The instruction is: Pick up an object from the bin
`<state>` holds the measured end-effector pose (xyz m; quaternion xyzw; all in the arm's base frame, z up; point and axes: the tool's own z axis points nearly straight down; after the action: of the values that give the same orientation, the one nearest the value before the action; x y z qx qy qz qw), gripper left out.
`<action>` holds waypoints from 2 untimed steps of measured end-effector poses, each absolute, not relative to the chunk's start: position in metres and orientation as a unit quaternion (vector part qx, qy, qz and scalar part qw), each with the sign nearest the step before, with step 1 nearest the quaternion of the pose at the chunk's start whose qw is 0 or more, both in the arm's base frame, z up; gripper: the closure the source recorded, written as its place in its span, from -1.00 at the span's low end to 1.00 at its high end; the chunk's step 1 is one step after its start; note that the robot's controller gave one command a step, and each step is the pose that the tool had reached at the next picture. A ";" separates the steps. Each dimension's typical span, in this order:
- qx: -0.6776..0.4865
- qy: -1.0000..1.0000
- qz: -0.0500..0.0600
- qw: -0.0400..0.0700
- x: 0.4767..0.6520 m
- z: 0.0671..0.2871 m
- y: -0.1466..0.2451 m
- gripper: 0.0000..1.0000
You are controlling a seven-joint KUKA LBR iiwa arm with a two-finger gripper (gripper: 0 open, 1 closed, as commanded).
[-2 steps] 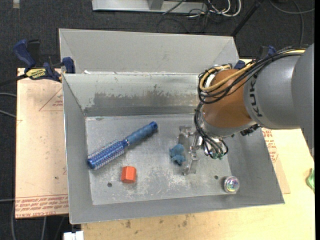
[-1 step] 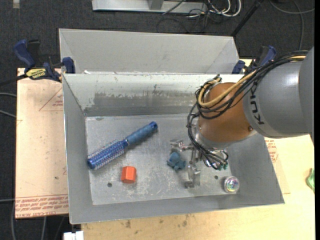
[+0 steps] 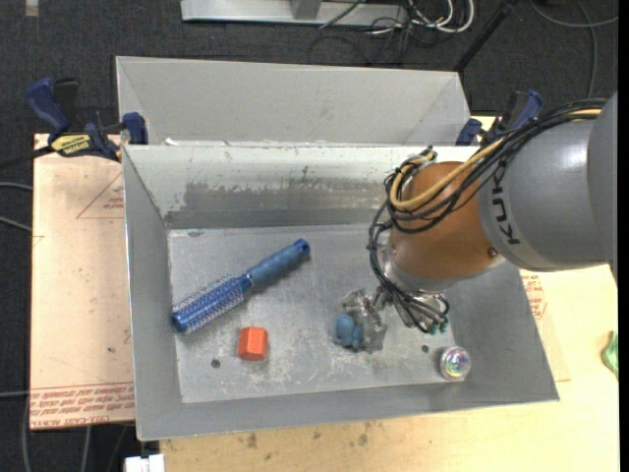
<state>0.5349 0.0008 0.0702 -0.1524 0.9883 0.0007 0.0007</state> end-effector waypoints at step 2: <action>-0.151 0.989 0.001 0.001 0.525 0.186 -0.015 -1.00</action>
Offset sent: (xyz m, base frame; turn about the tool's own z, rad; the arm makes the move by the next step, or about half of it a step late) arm -0.0106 -0.0162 0.1156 0.0001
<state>0.5252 -0.0149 0.1857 -0.1508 0.9886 0.0006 0.0014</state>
